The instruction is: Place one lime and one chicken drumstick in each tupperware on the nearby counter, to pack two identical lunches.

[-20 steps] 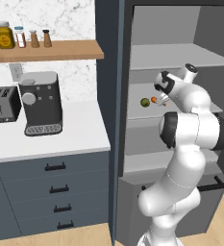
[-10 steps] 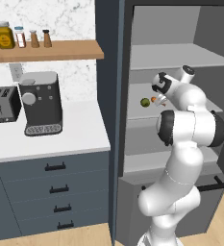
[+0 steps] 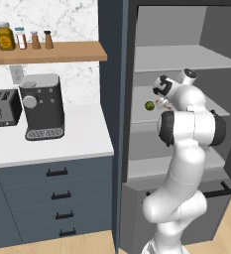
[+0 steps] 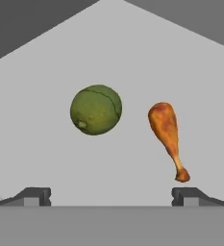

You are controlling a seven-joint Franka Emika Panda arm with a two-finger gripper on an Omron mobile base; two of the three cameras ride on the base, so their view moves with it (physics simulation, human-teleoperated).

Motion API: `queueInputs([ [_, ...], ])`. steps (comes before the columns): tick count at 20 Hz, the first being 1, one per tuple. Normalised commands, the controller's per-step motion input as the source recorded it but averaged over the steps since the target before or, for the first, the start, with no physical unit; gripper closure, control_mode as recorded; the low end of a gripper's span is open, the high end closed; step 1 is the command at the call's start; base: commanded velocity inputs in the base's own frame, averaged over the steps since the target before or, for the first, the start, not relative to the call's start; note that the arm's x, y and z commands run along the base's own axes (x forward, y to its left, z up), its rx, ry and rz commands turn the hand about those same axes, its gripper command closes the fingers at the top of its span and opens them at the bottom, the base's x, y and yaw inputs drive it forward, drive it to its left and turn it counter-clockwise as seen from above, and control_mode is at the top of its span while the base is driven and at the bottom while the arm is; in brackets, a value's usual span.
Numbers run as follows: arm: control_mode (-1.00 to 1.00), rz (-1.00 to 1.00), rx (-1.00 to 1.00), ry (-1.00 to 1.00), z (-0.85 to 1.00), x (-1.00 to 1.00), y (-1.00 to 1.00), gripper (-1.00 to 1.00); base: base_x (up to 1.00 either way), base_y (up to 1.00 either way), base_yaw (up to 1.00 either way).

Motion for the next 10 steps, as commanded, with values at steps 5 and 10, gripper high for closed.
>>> queueInputs([
  [5, -1.00, 0.00, 0.00, 0.00, -0.07, 0.26, -0.08, -1.00, 0.00, 0.00, 0.00],
  [10, -1.00, 0.00, 0.00, 0.00, -0.05, 0.24, -0.13, -1.00, 0.00, 0.00, 0.00],
])
